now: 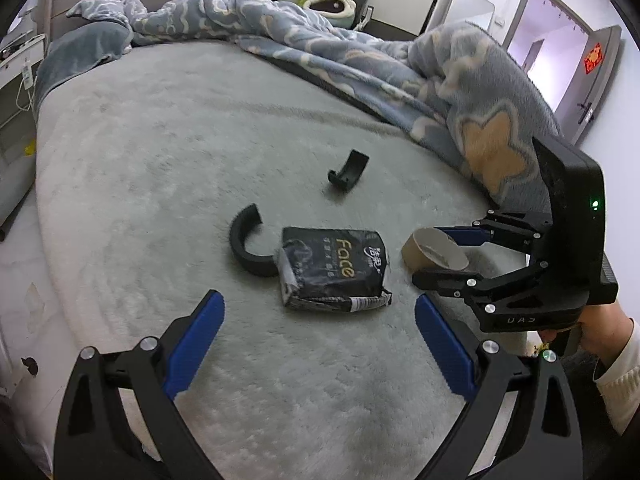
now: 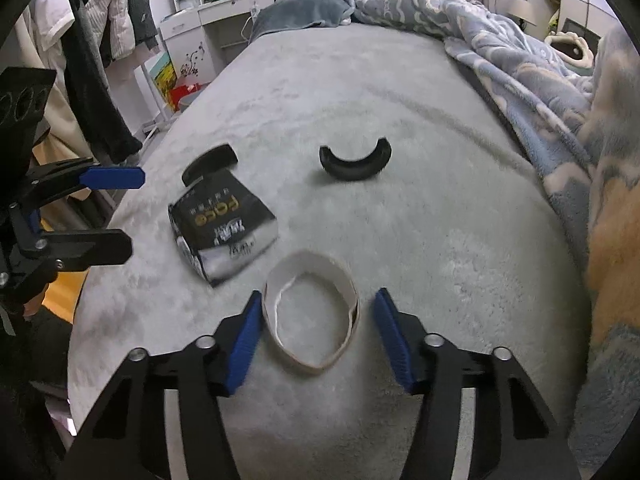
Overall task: Collect trash
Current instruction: 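Grasp the black 'Face' tissue pack with the left tool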
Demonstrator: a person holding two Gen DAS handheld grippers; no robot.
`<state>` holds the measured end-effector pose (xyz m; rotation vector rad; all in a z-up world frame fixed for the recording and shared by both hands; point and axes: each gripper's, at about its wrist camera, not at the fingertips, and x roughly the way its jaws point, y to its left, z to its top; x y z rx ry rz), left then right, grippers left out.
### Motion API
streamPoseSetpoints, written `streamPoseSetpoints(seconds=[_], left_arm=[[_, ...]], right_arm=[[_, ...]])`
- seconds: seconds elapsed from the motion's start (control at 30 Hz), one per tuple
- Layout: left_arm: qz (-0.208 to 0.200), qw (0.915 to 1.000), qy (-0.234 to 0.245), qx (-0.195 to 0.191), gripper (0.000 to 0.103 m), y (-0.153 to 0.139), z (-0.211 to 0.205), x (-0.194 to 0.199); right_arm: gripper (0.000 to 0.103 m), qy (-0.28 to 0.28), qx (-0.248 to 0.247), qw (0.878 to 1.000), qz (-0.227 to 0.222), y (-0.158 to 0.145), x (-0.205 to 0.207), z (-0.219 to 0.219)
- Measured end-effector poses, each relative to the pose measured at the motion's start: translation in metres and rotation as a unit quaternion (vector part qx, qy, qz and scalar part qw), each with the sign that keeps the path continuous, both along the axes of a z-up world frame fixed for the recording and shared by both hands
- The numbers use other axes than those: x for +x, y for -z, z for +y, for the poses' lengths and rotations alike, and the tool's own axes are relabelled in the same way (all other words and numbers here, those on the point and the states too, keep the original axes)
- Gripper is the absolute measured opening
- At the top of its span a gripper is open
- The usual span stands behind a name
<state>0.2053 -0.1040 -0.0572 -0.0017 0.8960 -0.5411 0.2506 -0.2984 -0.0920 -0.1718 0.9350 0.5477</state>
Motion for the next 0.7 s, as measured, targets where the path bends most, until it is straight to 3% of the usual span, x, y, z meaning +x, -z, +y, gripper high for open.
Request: streamPoseSetpoints(seconds=[0.07, 0.47, 0.7], left_arm=[[0.001, 1.0000, 0.005, 0.001, 0.098, 0.003, -0.006, 0.000], [0.003, 0.9998, 0.018, 0.005, 0.098, 0.016, -0.030, 0.008], [-0.004, 0.9994, 0.015, 0.031, 0.098, 0.026, -0.043, 0.014]], right_arm=[[0.041, -0.002, 0.009, 1.000, -0.003, -0.001, -0.001, -0.002], [0.040, 0.013, 0.050, 0.998, -0.023, -0.016, -0.006, -0.028], [0.040, 0.020, 0.056, 0.998, -0.026, -0.019, -0.009, -0.037]])
